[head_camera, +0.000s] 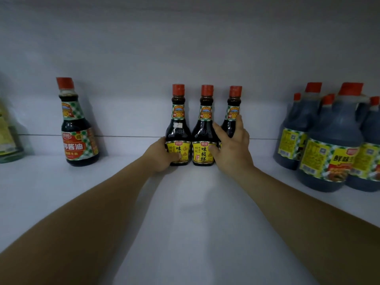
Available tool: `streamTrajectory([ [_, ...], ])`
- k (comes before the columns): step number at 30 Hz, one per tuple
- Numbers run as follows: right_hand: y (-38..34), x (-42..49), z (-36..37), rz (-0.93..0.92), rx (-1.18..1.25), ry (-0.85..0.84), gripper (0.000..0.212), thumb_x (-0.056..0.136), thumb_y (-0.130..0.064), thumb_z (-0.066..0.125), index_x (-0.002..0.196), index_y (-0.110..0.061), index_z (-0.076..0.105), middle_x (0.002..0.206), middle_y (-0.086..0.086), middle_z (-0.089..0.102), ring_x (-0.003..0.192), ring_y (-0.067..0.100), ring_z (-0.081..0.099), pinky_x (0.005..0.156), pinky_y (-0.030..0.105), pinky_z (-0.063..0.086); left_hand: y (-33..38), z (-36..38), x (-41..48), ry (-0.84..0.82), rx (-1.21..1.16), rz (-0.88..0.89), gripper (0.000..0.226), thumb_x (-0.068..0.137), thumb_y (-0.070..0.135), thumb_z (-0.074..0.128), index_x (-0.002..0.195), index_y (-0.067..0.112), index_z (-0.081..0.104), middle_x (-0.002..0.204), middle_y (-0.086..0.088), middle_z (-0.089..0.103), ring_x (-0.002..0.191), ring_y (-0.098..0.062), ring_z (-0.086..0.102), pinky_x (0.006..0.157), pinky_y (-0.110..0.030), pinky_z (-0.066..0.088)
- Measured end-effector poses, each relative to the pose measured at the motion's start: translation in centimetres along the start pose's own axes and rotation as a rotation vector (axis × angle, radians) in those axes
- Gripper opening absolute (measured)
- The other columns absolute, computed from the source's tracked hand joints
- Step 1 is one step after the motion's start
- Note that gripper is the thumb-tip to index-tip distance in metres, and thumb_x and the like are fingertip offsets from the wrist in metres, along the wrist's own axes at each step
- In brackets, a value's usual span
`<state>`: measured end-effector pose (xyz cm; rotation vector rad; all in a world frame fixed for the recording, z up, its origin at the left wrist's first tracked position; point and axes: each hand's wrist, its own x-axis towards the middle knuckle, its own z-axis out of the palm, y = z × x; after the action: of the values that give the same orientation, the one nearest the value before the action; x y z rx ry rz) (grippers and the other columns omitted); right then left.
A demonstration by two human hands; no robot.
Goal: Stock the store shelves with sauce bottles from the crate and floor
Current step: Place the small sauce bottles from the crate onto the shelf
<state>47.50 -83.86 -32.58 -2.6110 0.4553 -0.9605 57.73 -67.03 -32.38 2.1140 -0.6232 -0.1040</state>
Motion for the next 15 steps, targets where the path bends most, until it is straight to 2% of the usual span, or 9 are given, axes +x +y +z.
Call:
streamTrajectory([
  [3,-0.1,-0.1,0.4,0.034,-0.009,-0.009,0.06,0.097,-0.029,0.055,0.149,-0.04,0.028,0.16,0.004,-0.019,0.146,0.034,-0.006,0.109,0.05,0.031,-0.3,0.0,0.2,-0.039,-0.017,-0.026,0.055,0.086,0.014,0.068,0.134,0.018,0.043,0.122,-0.001,0.059,0.109,-0.019,0.054,0.093,-0.03,0.041],
  [4,-0.2,-0.2,0.3,0.049,-0.006,-0.029,0.061,0.097,-0.029,0.054,0.15,-0.041,0.026,0.16,0.003,-0.02,0.146,0.034,-0.009,0.111,0.053,0.028,-0.3,0.0,0.0,-0.052,-0.021,-0.044,0.065,0.085,0.017,0.069,0.139,0.019,0.035,0.126,-0.001,0.058,0.113,-0.021,0.054,0.097,-0.033,0.042],
  [6,-0.3,-0.3,-0.3,0.068,-0.028,-0.083,0.063,0.098,-0.034,0.052,0.151,-0.043,0.02,0.16,0.002,-0.022,0.147,0.034,-0.015,0.115,0.059,0.015,-0.1,-0.1,-0.8,-0.087,-0.048,-0.099,0.095,0.081,0.023,0.074,0.151,0.019,0.009,0.137,-0.006,0.051,0.123,-0.026,0.049,0.104,-0.036,0.038],
  [8,-0.5,-0.6,-1.7,0.047,-0.073,-0.1,0.064,0.098,-0.039,0.051,0.152,-0.043,0.016,0.161,0.003,-0.018,0.147,0.033,-0.016,0.116,0.058,0.006,0.6,-0.5,-1.9,-0.099,-0.06,-0.136,0.11,0.083,0.021,0.073,0.151,0.016,-0.013,0.147,-0.009,0.039,0.132,-0.028,0.04,0.1,-0.026,0.032],
  [9,-0.6,-0.7,-2.5,0.035,-0.08,-0.106,0.066,0.097,-0.041,0.05,0.152,-0.041,0.015,0.162,0.003,-0.016,0.147,0.032,-0.015,0.117,0.057,0.005,1.1,-0.9,-2.7,-0.097,-0.039,-0.128,0.11,0.084,0.021,0.071,0.15,0.014,-0.016,0.15,-0.009,0.035,0.135,-0.028,0.037,0.095,-0.024,0.03],
  [11,-1.1,-1.3,-4.7,0.038,-0.07,-0.128,0.069,0.096,-0.043,0.051,0.153,-0.038,0.013,0.163,0.005,-0.011,0.148,0.031,-0.01,0.119,0.053,0.007,2.3,-1.9,-4.4,-0.093,0.075,-0.06,0.104,0.085,0.024,0.07,0.151,0.013,-0.009,0.153,-0.008,0.032,0.135,-0.025,0.036,0.092,-0.023,0.03],
  [12,-1.6,-1.7,-5.9,0.049,-0.056,-0.145,0.071,0.096,-0.044,0.052,0.154,-0.036,0.012,0.163,0.006,-0.009,0.149,0.031,-0.008,0.119,0.051,0.009,3.3,-2.4,-5.7,-0.103,0.122,-0.016,0.095,0.086,0.023,0.068,0.152,0.013,0.0,0.151,-0.007,0.035,0.131,-0.023,0.04,0.088,-0.02,0.029],
  [15,-3.1,-3.8,-9.9,0.091,-0.017,-0.204,0.074,0.095,-0.045,0.053,0.154,-0.033,0.011,0.163,0.008,-0.003,0.149,0.029,-0.003,0.12,0.043,0.011,6.1,-3.6,-9.3,-0.192,0.196,0.092,0.064,0.089,0.019,0.064,0.145,0.019,0.032,0.13,-0.002,0.053,0.102,-0.014,0.048,0.081,-0.018,0.032],
])
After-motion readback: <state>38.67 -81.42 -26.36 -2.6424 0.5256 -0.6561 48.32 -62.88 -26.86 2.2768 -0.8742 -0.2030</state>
